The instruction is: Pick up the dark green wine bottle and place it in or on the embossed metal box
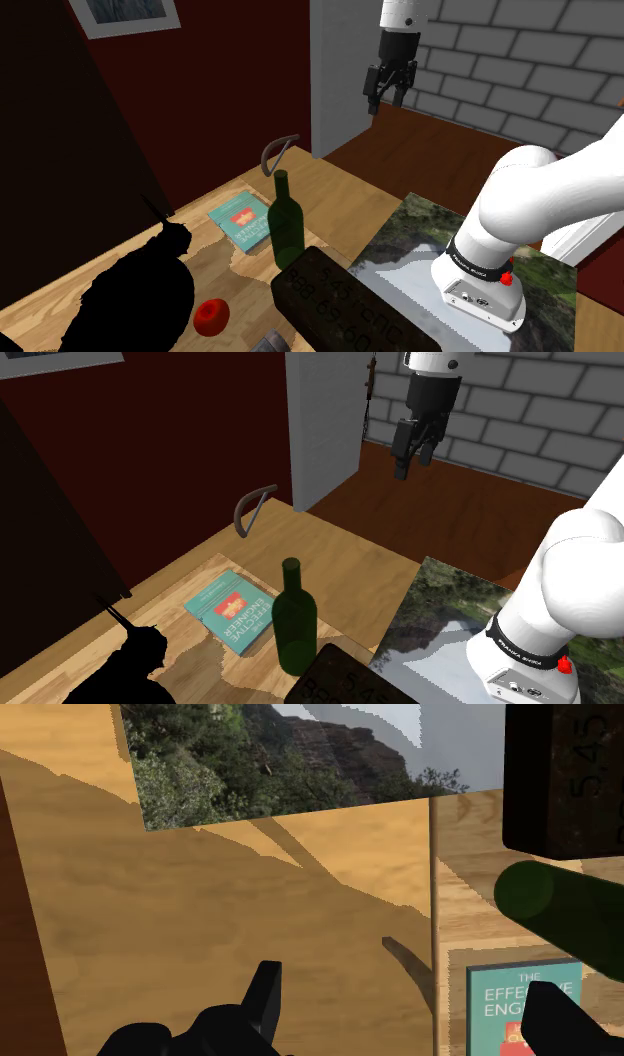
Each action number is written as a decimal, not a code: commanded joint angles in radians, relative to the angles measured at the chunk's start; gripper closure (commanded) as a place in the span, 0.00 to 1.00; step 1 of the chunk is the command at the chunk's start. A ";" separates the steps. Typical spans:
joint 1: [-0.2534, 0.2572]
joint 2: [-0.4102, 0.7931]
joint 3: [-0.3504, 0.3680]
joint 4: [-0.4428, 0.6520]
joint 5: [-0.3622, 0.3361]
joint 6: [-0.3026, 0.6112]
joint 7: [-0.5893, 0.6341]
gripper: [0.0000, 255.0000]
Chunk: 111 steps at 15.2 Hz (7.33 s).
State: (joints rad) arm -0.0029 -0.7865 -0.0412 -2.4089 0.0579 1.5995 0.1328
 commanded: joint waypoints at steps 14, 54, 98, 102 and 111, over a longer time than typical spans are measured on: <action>0.102 0.291 0.268 0.122 0.105 0.160 0.246 0.00; 0.147 0.573 0.435 0.277 0.071 0.270 0.433 1.00; 0.224 0.332 0.490 0.747 0.200 -0.400 0.660 1.00; 0.244 0.308 0.527 0.837 0.243 -0.497 0.752 1.00; 0.260 0.219 0.518 0.634 0.262 -0.382 0.713 1.00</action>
State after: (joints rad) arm 0.2555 -0.5609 0.4755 -1.7558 0.3178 1.2042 0.8483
